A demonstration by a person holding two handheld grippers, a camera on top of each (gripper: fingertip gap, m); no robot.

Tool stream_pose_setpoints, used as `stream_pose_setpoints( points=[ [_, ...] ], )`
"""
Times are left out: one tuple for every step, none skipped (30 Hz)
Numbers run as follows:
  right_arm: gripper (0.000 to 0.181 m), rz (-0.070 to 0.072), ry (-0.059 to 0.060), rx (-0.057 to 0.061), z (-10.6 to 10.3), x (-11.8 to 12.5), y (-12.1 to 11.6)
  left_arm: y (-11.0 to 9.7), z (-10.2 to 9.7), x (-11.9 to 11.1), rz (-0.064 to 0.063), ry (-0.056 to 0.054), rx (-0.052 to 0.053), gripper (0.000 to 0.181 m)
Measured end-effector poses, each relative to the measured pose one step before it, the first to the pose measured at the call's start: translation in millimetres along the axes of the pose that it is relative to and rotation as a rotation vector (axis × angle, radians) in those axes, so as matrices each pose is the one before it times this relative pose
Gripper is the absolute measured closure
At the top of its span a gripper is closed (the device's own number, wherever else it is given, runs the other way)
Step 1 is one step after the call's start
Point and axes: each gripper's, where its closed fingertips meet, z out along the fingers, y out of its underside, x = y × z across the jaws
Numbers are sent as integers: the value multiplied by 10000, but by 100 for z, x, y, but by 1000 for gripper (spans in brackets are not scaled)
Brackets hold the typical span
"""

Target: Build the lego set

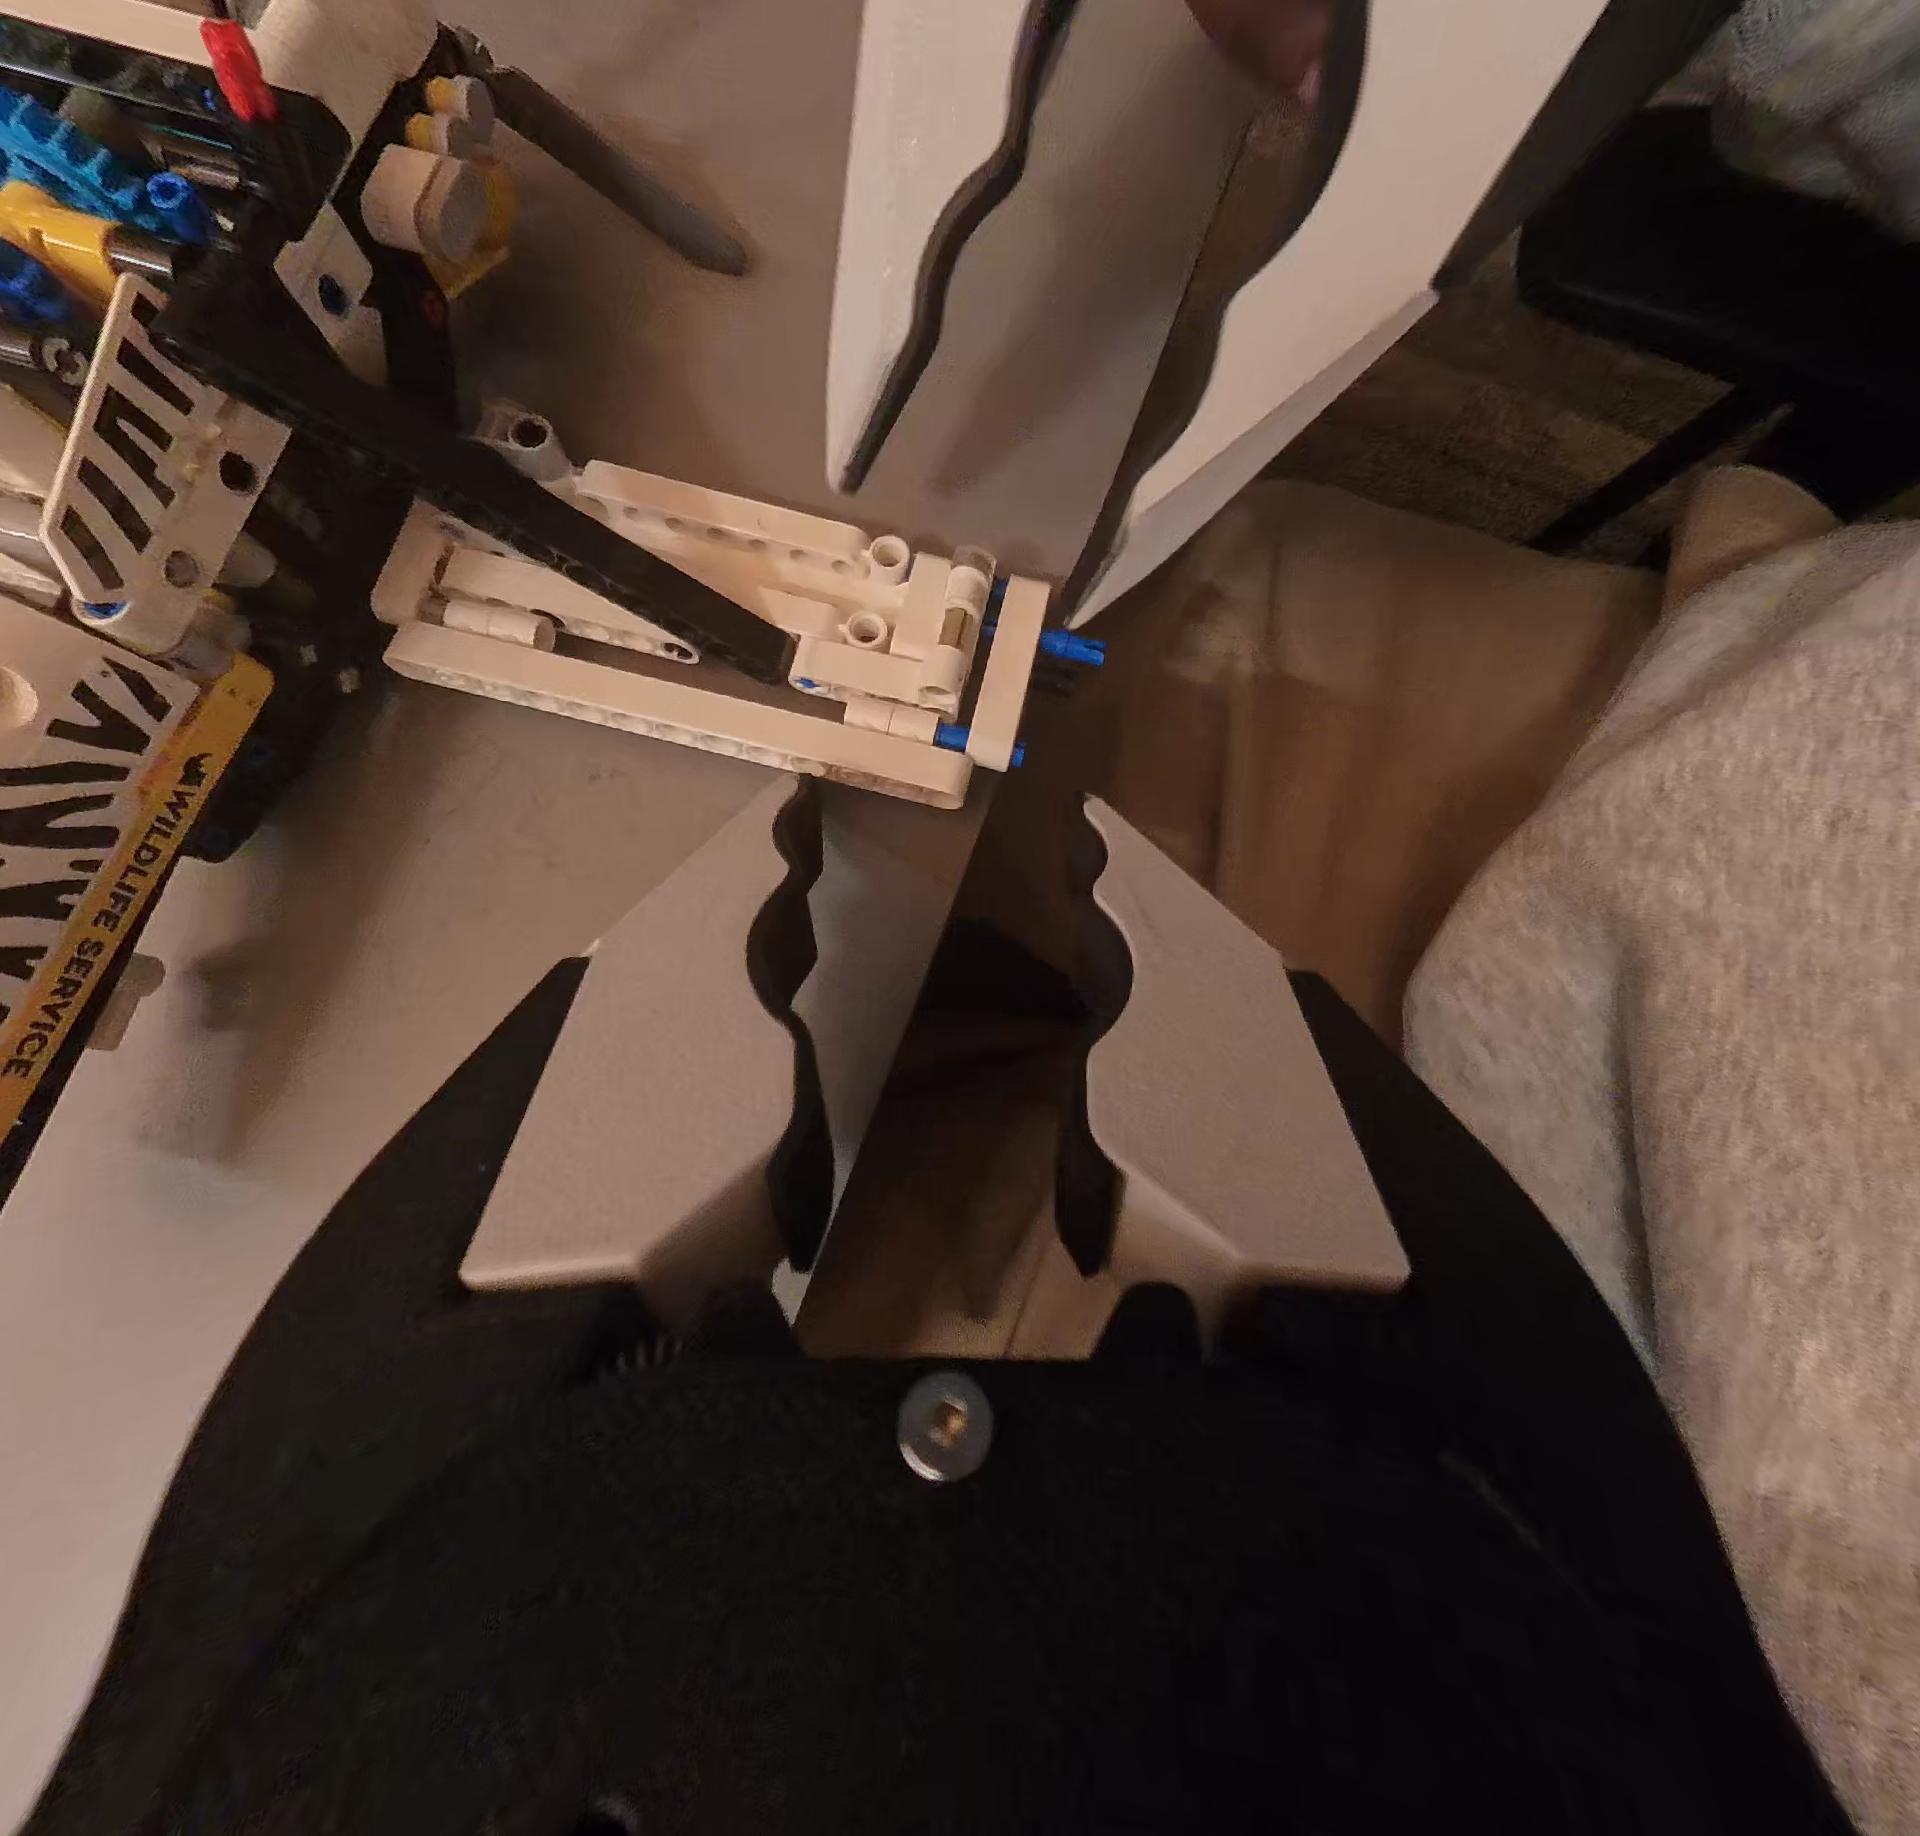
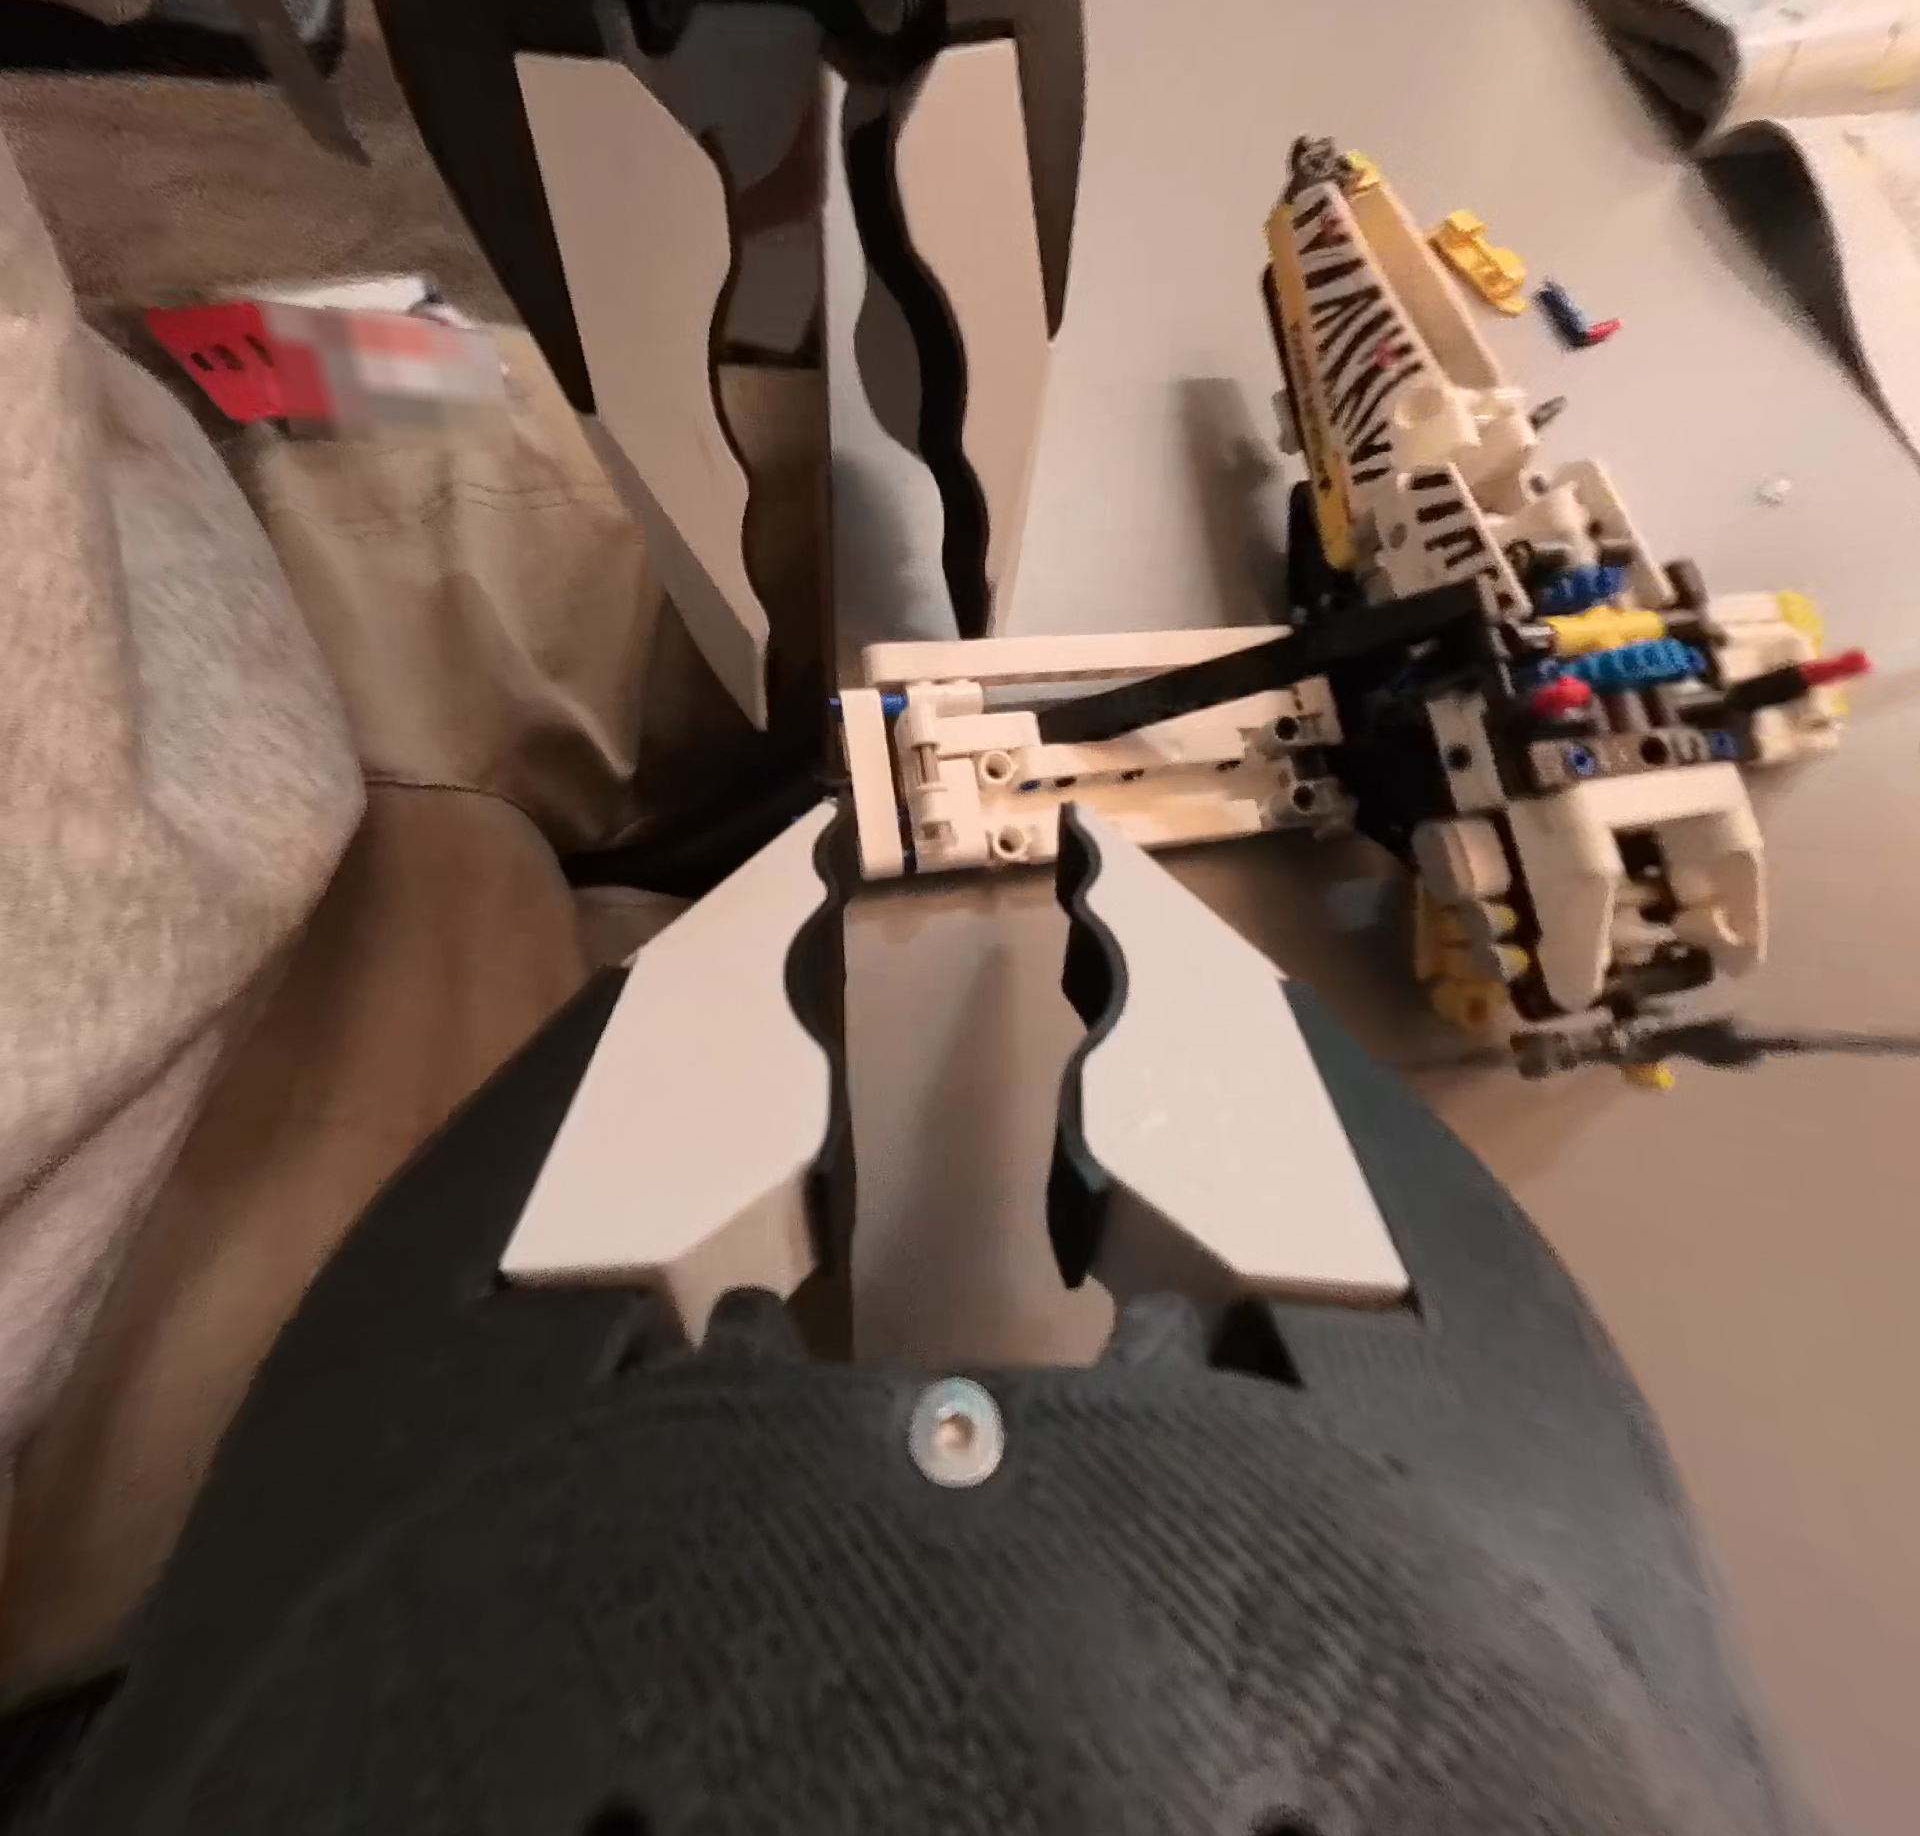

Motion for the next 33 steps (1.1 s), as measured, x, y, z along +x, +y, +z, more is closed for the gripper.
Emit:
stream_pose_setpoints(
  points=[
    [145, -239, -270, -323, 364, -4, 158, 28, 43, 69, 58, -70, -77, 136],
    [146, -241, -294, -358, 294, -69, 243, 39, -28, 43, 41, -63, -73, 136],
    [147, -164, -299, -186, 170, -92, 0, 78, -26, 10, 18, -41, -24, 136],
    [148, -111, -290, -123, 87, -77, -50, 57, -76, -44, -19, -28, -1, 136],
    [149, -70, -293, -152, 95, -79, 28, 34, -82, -42, -56, -17, 47, 136],
    [148, -12, -357, -141, 79, -187, 24, -56, -100, -113, -97, -10, 117, 136],
    [146, 16, -317, -233, 116, -130, 172, -92, -95, -85, -151, 13, 129, 136],
    [141, 1, -247, -265, 178, -43, 229, -52, -49, -104, -150, 74, 127, 137],
    [142, -13, -238, -131, 90, -72, 23, -42, -37, -108, -129, 110, 93, 137],
    [144, -33, -204, -85, 60, -38, -38, -68, 17, 36, -84, 107, 86, 137],
    [148, -18, -233, -29, 67, -98, -82, -43, 65, 17, -11, 53, 57, 138],
    [150, 15, -217, -16, 96, -106, -69, 12, 136, -12, 39, -18, -2, 138],
    [153, 27, -195, -11, 74, -115, -47, 166, 104, -222, 108, -160, -96, 139],
    [153, 47, -127, -16, 33, -48, -27, -12, 24, -140, 169, -172, 6, 142],
    [154, 14, -61, -5, 3, -5, -6, 58, 15, -48, 100, -90, -33, 143],
    [154, -6, -24, 13, -1, 3, -6, 27, -8, -25, 36, -42, -3, 144],
    [154, 2, -3, 19, 2, 7, -12, 6, -2, -5, 6, -7, 17, 145],
    [154, 19, 13, 18, 15, 16, -12, -4, -16, -40, -3, -8, 28, 146],
    [154, 21, 16, 23, 16, 7, -32, 4, -20, -45, -8, -7, 22, 147],
    [154, 35, 13, 26, 8, 17, -24, -13, -23, 6, -30, 32, 28, 147],
    [154, 60, 0, 23, 9, 2, -8, -15, -18, 8, -16, 26, 25, 147],
    [154, 61, -10, 17, -2, 7, -9, -8, -10, 28, -2, 12, 26, 147],
    [154, 43, -13, 0, -3, 3, 0, -4, -11, 18, 10, -3, 24, 147],
    [154, 20, -14, -34, 0, -4, -3, -6, 5, 13, 23, -14, 26, 147],
    [154, -4, -19, -63, 4, 0, 5, 4, -14, 24, 27, -19, 19, 147],
    [154, 0, -27, -63, -2, -2, 11, 9, -7, 11, 5, -11, -1, 147],
    [154, 17, -38, -40, -8, 6, 5, 3, -8, 14, 2, -3, -12, 147],
    [157, 56, 2, -8, -31, 124, -3, 13, -6, 6, 3, -2, -9, 147],
    [157, 71, -125, 14, 0, -17, 5, 9, -18, 24, 3, 4, -6, 147],
    [157, -11, -75, 31, -2, 2, -6, -3, -13, 3, 0, 2, 2, 147],
    [157, -46, -9, 8, -7, 3, 9, 10, -12, 0, -5, 5, 3, 147],
    [157, -11, 0, -36, 2, -23, 0, 1, -22, 10, -17, 6, 9, 147],
    [157, -15, 15, -56, 5, -3, 4, 5, -10, 2, -11, 3, 6, 147]
  ],
)
